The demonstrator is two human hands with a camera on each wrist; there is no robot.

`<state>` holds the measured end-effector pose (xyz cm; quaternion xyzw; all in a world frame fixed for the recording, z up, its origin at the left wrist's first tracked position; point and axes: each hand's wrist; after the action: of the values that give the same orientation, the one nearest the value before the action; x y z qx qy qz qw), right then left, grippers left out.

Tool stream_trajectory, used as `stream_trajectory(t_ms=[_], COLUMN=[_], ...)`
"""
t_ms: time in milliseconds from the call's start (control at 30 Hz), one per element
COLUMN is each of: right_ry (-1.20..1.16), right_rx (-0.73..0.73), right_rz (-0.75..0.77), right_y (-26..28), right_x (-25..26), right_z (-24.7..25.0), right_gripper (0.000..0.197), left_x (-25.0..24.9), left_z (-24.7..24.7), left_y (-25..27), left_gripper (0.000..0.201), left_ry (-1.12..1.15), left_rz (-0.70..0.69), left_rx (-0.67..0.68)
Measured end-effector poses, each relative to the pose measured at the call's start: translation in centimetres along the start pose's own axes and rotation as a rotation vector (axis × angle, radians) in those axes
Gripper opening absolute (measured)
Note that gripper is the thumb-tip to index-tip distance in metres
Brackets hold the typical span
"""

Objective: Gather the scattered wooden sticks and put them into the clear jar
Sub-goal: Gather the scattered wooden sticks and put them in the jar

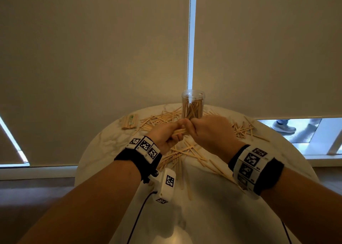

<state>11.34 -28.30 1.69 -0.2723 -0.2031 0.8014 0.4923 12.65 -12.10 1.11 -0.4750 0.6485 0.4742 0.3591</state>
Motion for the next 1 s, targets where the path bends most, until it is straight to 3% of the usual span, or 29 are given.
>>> stream_trajectory(t_ms=[100, 267, 400, 600, 767, 900, 1000], right_ry=[0.048, 0.148, 0.117, 0.222, 0.301, 0.245, 0.246], right_rx=[0.053, 0.100, 0.063, 0.157, 0.333, 0.492, 0.466], right_rz=[-0.001, 0.006, -0.267, -0.236, -0.076, 0.047, 0.130], right_y=[-1.2, -4.3, -8.9, -16.4, -20.3, -21.2, -21.4], right_x=[-1.1, -5.3, -11.3, -13.8, -11.3, -9.7, -9.4], right_z=[0.0, 0.9, 0.4, -2.3, -6.2, -9.5, -10.0], right_gripper=[0.068, 0.054, 0.063, 0.050, 0.036, 0.031, 0.017], left_x=[0.0, -1.7, -4.1, -6.7, -5.5, -4.7, -4.7], left_z=[-0.6, -0.4, 0.1, -2.0, -4.0, -3.3, -3.0], left_y=[-1.0, -4.9, -9.2, -15.7, -19.8, -21.0, -21.4], left_gripper=[0.022, 0.037, 0.018, 0.125, 0.160, 0.108, 0.102], left_ry=[0.008, -0.039, -0.170, -0.862, -0.675, -0.696, -0.742], left_rz=[0.028, -0.041, -0.149, -0.225, -0.303, -0.397, -0.406], left_rx=[-0.014, -0.093, -0.185, -0.088, 0.047, 0.028, 0.034])
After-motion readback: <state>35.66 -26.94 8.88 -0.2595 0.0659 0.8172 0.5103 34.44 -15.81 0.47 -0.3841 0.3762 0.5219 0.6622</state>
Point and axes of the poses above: each hand's wrist, its own y-axis away from the middle knuckle, its own z-axis out of the back of the hand, x = y × z, and after that the axes turned 1 degree about y, right-handed
